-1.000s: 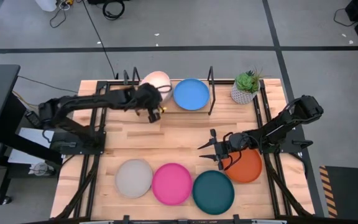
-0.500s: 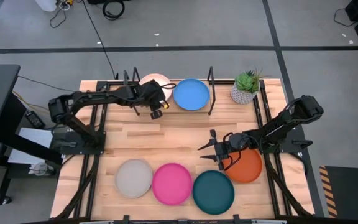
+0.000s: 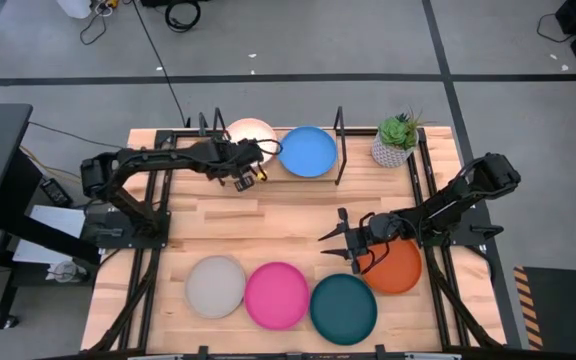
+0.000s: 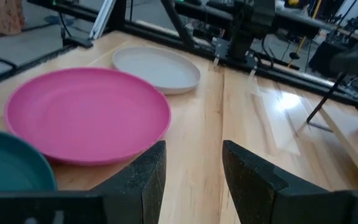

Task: Place and stack plates onto a shelf
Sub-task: Stack the peach plate on top of the light blue plate on the shelf

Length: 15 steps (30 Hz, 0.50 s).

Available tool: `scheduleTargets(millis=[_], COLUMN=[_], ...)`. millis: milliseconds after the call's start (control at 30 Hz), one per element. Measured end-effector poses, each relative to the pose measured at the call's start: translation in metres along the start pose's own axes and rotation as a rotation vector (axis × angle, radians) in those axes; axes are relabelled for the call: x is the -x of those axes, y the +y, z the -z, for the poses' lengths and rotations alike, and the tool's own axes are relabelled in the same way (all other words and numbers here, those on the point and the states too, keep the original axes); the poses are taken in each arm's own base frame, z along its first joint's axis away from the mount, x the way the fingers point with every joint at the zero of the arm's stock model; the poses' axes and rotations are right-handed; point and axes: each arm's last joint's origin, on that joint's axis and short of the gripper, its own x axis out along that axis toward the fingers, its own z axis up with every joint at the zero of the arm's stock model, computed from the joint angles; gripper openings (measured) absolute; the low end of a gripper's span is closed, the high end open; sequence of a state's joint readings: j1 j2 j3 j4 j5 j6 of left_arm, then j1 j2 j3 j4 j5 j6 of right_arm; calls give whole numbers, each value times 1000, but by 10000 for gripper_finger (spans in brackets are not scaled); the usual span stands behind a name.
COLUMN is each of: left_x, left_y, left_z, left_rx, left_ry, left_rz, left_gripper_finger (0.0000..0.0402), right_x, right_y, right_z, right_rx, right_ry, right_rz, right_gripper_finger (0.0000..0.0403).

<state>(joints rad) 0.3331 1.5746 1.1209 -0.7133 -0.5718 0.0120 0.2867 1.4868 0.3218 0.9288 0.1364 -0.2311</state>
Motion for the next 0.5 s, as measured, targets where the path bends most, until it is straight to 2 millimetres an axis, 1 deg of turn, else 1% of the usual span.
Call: scheduleTargets(millis=[67,167,267,333,400,500], left_x=[-5,-17,-28,-33,-38,-47], left_y=[-6,-14,-13,-8,2,24], left_z=[-2,-3,-11,-23,-35,-51], left_rx=[-19,-81,-104,-87,-56,35], left_ry=[4,46,90,100,116,140], left_rz=[-28,-43,-72,-86,-73,-3], left_gripper_finger=[142,141,141,141,141,141], right_x=[0,0,0,0,0,0], right_y=[0,-1,-1,-1,-1,-1], right_z=[-1,-2,-2,-2,-2,-2], right_rx=[4,7,25,36,43,49], right_ry=[-7,-22,-19,-23,-24,-19], right_rz=[2,5,5,7,8,1], right_gripper_finger=[164,164,164,164,164,164])
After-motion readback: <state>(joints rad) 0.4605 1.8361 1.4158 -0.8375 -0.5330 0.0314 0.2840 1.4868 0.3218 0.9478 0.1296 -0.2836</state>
